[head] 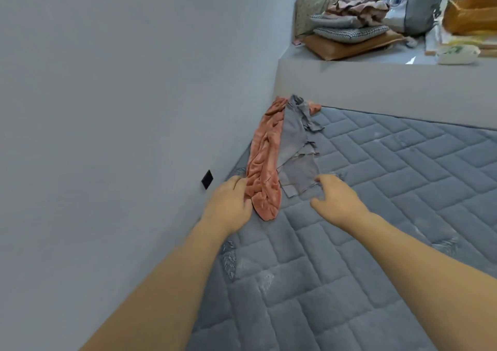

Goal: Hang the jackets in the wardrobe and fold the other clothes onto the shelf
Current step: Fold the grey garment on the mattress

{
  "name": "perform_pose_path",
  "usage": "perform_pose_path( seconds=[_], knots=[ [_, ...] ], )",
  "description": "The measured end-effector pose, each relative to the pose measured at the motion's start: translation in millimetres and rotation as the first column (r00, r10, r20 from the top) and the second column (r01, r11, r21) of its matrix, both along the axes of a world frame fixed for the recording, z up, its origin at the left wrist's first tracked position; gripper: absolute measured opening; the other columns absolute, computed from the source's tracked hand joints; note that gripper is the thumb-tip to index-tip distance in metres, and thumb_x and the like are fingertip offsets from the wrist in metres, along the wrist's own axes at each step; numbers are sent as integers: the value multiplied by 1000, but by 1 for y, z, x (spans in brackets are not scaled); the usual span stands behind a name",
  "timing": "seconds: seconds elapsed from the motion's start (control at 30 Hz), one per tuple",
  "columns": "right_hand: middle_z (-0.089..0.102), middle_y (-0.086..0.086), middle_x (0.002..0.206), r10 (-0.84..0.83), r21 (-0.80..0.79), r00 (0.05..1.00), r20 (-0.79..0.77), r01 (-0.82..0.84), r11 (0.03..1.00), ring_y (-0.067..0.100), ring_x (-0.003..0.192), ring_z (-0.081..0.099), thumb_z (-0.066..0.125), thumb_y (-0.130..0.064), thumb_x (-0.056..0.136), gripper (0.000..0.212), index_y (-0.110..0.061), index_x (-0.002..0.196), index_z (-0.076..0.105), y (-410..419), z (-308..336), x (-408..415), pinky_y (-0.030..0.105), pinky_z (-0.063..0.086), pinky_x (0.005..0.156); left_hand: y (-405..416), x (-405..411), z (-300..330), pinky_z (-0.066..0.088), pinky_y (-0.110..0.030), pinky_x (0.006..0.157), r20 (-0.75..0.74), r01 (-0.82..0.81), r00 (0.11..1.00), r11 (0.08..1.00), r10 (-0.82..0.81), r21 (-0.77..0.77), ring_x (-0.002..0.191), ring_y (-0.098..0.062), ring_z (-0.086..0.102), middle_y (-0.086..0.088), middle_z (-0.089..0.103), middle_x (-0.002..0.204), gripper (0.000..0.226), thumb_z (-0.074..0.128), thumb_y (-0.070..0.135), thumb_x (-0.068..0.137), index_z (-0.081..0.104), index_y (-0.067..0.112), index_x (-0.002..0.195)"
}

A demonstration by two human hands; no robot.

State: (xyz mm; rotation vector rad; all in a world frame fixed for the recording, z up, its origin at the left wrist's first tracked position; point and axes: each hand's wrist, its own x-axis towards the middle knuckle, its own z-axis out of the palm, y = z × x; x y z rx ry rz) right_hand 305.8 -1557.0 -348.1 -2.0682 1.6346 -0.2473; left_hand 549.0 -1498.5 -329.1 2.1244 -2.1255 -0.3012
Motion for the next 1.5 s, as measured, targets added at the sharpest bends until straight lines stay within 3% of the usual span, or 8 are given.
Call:
perform_pose_path(
  seconds=[0.17, 0.33, 0.5, 0.7, 0.93, 1.13, 1.33, 1.5],
  knots=[
    [43, 8, 146, -50, -14, 997, -65, 50, 999, 26, 132, 42, 56, -21, 89, 55, -8, 141, 41, -66, -163, -6, 36, 32, 107, -74, -13, -158, 30, -38, 114, -144, 26, 990, 991, -7, 130, 139, -28, 32, -8, 31, 154, 53, 48, 19, 96, 37, 8, 147],
    [17, 2, 162, -119, -3, 969, -219, 121, 993, 20, 148, 17, 47, -42, 96, 63, -23, 152, 26, -142, -321, -45, 47, 9, 119, -159, -49, -297, 22, -37, 118, -150, 147, 981, 970, -119, 194, 145, -29, 22, -14, 18, 159, 59, 49, 15, 94, 29, 7, 150],
    [16, 3, 163, -179, -180, 915, -362, 119, 976, 24, 150, 11, 26, -55, 95, 66, -24, 154, 26, -147, -431, -76, 51, 5, 120, -259, -85, -379, 12, -43, 121, -80, 184, 980, 982, -180, 47, 149, -34, 9, -19, 4, 162, 76, 56, 30, 93, 17, 9, 155],
    [22, 5, 162, -197, -231, 933, -299, 130, 964, 25, 150, 15, 36, -51, 90, 69, -22, 153, 32, -155, -441, -80, 55, 9, 119, -297, -122, -451, -5, -48, 121, 47, 27, 999, 999, -26, -24, 151, -30, -3, -10, -1, 165, 78, 39, 59, 95, 8, 25, 158],
    [26, 6, 160, -189, -210, 935, -300, 128, 969, 27, 148, 21, 38, -48, 88, 69, -18, 150, 38, -151, -440, -79, 59, 16, 116, -310, -128, -447, 38, -52, 103, 41, -43, 998, 989, 49, -142, 125, -40, 47, -16, 51, 140, 55, 59, 33, 93, 48, 19, 145],
    [26, 6, 160, -208, -255, 938, -276, 137, 957, 27, 148, 21, 38, -46, 88, 69, -18, 151, 37, -150, -444, -81, 57, 13, 118, -335, -129, -429, 38, -48, 80, -77, -114, 991, 986, 105, -120, 94, -39, 53, -18, 60, 104, 28, 49, 7, 93, 64, 8, 116],
    [27, 6, 159, -227, -275, 942, -248, 156, 949, 25, 149, 19, 39, -46, 90, 67, -16, 150, 37, -150, -445, -81, 55, 10, 119, -225, -123, -428, 46, -40, 48, -97, 2, 995, 992, -15, -129, 65, -36, 63, -9, 64, 75, 20, 51, 10, 82, 64, 12, 96],
    [30, 5, 158, -204, -343, 953, -223, 119, 932, 27, 148, 21, 42, -49, 91, 66, -20, 150, 35, -150, -449, -83, 56, 13, 119, -153, -108, -447, 47, -37, 45, -3, 95, 995, 962, -99, -254, 56, -32, 58, -8, 57, 68, 34, 46, 16, 75, 67, 7, 101]
  ],
)
